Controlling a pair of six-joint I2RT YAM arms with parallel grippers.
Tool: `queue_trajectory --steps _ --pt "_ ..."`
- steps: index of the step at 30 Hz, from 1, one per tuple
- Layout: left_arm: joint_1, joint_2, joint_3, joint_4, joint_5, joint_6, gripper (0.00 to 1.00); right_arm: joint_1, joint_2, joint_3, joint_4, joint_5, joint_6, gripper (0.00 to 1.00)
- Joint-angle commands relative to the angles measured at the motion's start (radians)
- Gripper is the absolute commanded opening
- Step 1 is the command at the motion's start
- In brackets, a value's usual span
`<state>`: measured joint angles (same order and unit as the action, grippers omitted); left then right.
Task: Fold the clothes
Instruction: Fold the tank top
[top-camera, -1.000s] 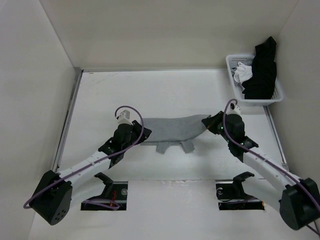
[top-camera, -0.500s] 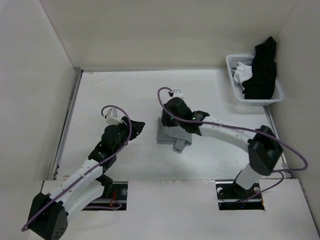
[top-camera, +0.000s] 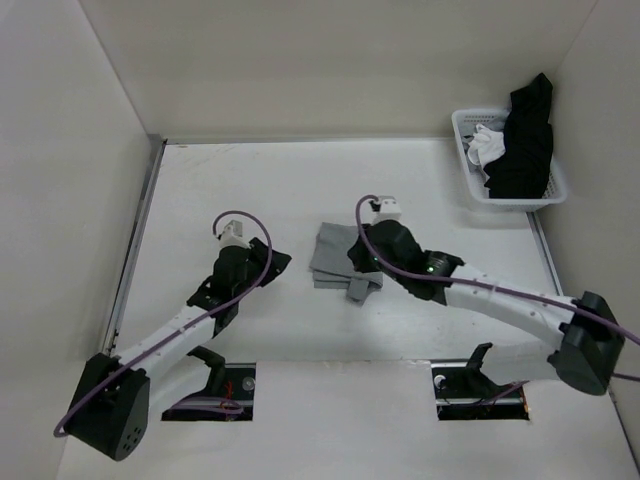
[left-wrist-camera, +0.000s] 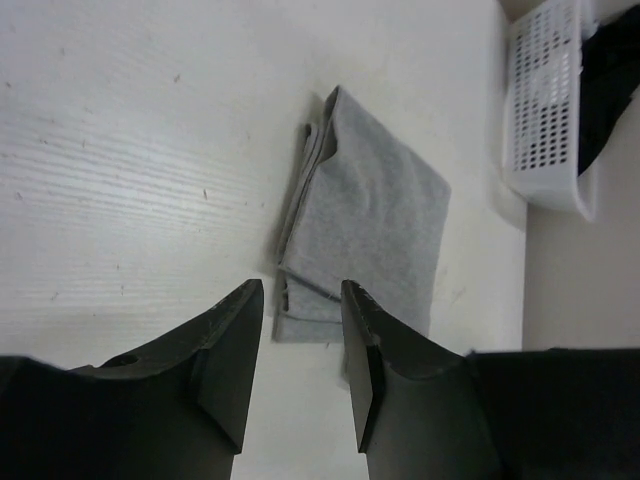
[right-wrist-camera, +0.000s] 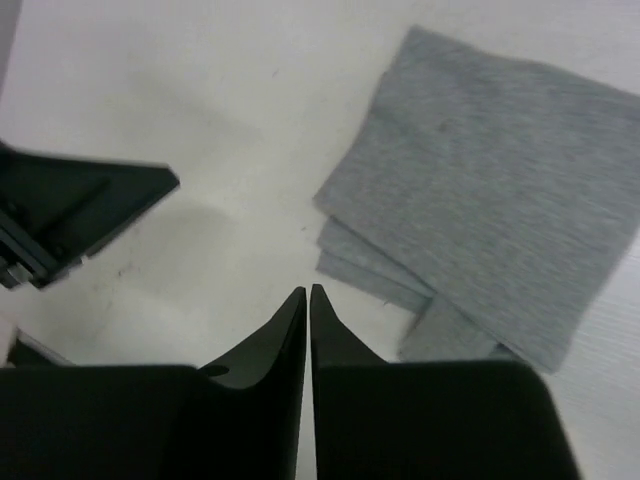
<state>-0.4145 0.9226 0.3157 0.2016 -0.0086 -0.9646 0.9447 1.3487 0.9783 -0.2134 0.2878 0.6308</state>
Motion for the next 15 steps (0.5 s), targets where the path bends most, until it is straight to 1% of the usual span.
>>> queue_trajectory --steps 1,4,6,7,9,11,12,14,15 --pt "-0.046 0.065 0.046 0.093 -0.005 0.023 0.36 -0.051 -0.123 -0.156 0.112 0.042 0.021 0.04" --pt "-0.095 0.117 0.066 0.088 -0.05 0.067 0.34 -0.094 -0.303 -0.333 0.212 0.076 0.043 0.01" --pt "-0.118 0.139 0.068 0.072 -0.076 0.102 0.34 -0.135 -0.441 -0.458 0.259 0.102 0.055 0.02" --pt "-0.12 0.148 0.066 0.055 -0.086 0.118 0.34 -0.169 -0.501 -0.511 0.267 0.115 0.07 0.06" --pt "-0.109 0.157 0.053 0.03 -0.102 0.136 0.35 -0.253 -0.601 -0.611 0.279 0.126 0.124 0.19" --pt "-0.085 0.16 0.043 0.024 -0.114 0.159 0.39 -0.325 -0.648 -0.674 0.293 0.122 0.164 0.34" --pt "-0.074 0.168 0.043 0.018 -0.119 0.165 0.41 -0.371 -0.66 -0.706 0.307 0.119 0.182 0.43" --pt "-0.063 0.199 0.063 0.007 -0.12 0.167 0.45 -0.43 -0.66 -0.748 0.344 0.123 0.196 0.53" --pt "-0.063 0.212 0.072 0.004 -0.119 0.168 0.46 -0.45 -0.657 -0.76 0.364 0.123 0.193 0.55"
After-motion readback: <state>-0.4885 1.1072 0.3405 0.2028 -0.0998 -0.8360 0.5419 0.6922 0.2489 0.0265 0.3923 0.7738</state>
